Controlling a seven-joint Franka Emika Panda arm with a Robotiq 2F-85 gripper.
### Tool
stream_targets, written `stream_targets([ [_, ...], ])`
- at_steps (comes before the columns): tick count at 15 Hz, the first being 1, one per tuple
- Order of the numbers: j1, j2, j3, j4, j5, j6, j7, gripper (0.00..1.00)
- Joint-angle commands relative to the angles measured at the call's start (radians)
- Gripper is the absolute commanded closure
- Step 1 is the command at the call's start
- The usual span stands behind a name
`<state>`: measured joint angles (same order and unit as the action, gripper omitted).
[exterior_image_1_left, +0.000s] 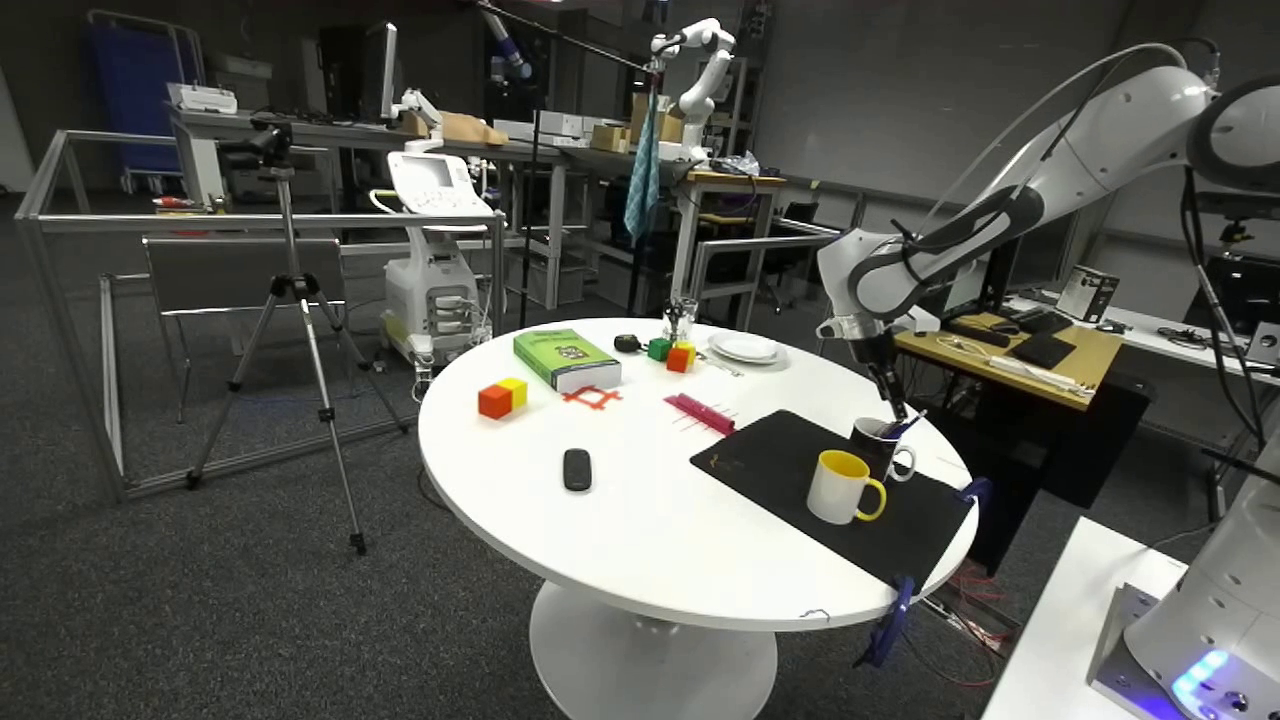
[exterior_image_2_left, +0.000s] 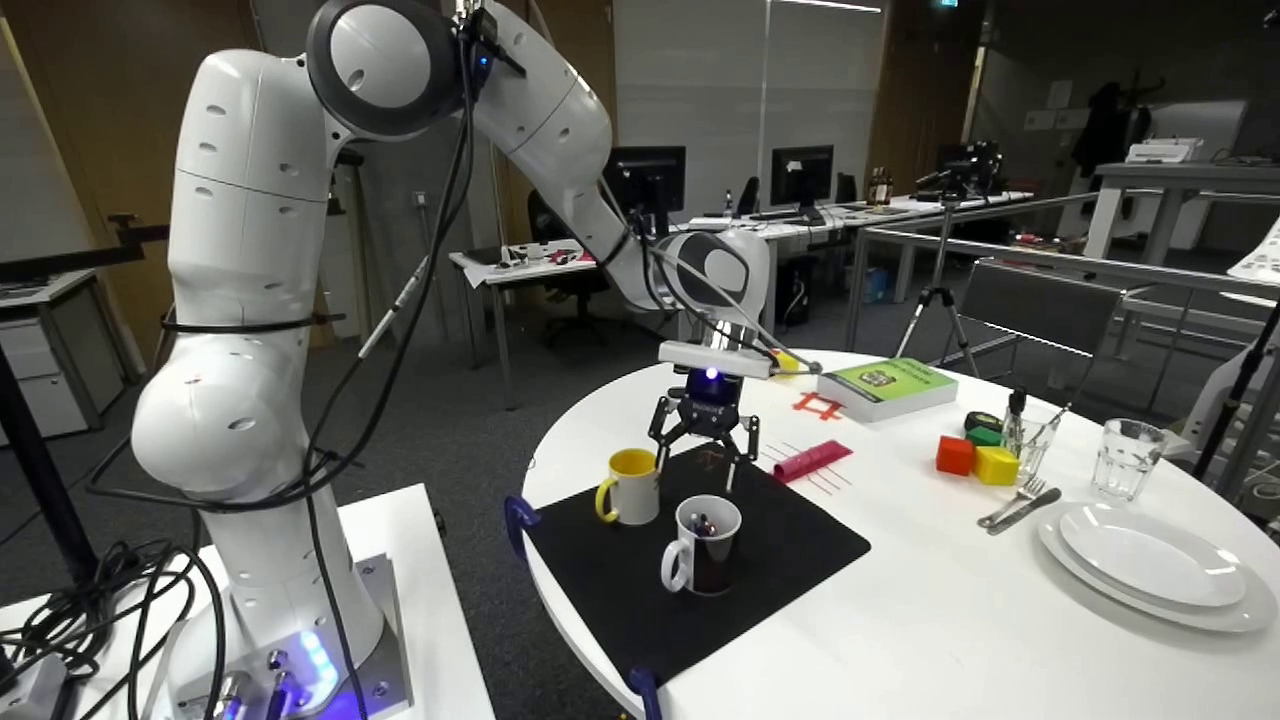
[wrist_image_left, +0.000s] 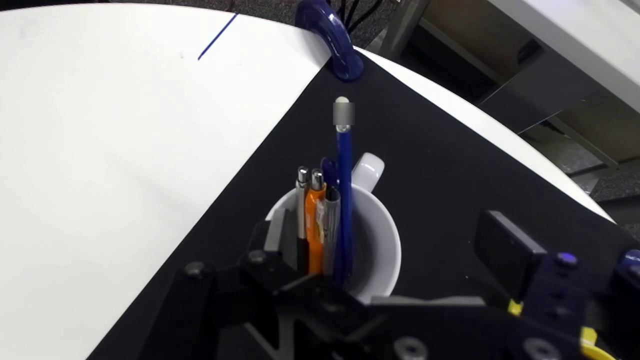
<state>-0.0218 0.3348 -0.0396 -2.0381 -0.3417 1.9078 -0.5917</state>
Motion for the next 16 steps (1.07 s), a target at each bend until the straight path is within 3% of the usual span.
stream_targets([
  [1, -0.021, 0.016, 0.011, 0.016, -0.025, -0.011, -0.004, 0.0],
  [12, -0.026, 0.046, 0.01, 0.017, -0.029, 0.021, 0.009, 0.0],
  [16, -0.026, 0.055, 0.01, 0.021, -0.027, 0.03, 0.016, 0.05],
])
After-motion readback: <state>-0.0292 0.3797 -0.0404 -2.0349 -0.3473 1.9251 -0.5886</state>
